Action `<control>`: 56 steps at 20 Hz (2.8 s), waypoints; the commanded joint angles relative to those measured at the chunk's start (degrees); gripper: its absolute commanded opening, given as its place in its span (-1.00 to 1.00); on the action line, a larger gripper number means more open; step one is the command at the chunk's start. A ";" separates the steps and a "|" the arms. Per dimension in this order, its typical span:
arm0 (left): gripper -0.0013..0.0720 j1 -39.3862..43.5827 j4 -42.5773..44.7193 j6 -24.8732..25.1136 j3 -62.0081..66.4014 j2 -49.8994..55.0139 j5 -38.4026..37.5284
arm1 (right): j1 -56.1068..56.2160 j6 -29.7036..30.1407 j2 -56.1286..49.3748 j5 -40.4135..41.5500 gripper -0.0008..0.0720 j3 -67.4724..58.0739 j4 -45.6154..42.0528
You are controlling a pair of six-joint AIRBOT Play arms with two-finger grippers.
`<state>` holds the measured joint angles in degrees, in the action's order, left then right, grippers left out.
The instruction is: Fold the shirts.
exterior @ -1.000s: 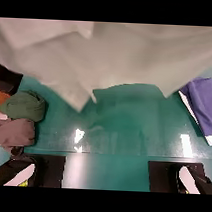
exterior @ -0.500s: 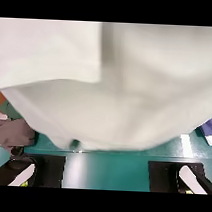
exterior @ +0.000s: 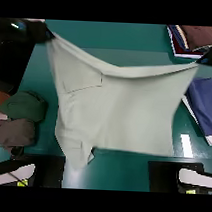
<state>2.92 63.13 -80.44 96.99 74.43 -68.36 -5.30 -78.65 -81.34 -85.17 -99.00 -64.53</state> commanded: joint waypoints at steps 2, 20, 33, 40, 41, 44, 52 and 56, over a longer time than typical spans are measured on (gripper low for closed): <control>-0.90 0.00 2.91 2.03 -1.29 13.33 7.48 | 1.88 -0.63 -10.43 9.62 -0.93 2.21 -0.81; -0.90 -9.62 4.07 13.73 -9.90 17.94 3.26 | 3.48 -0.28 -9.29 13.25 -0.93 17.62 1.99; 0.41 -10.60 4.15 7.98 -15.26 17.40 -2.86 | 6.64 0.02 -8.02 8.31 -0.17 22.27 1.95; 0.41 -13.73 3.85 0.96 -36.30 -2.91 -5.11 | 0.48 0.31 5.05 3.32 0.29 29.90 1.90; 0.41 -13.73 3.67 -0.42 -41.75 -6.62 -4.55 | -0.04 0.28 6.73 4.24 0.29 31.93 1.97; 0.41 -13.73 3.37 -2.34 -57.18 -17.81 -4.20 | -1.81 0.31 10.38 6.12 0.28 36.72 2.03; 0.41 -13.73 -1.75 -4.55 -74.44 -29.49 -3.54 | -2.08 0.72 11.37 7.19 0.26 38.27 2.05; 0.41 -13.73 -5.73 -3.13 -77.11 -29.49 3.15 | -2.08 0.72 11.39 7.08 0.26 38.27 2.10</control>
<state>-10.79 60.25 -84.14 22.44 45.63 -69.49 -7.35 -78.00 -70.08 -78.08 -60.84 -62.50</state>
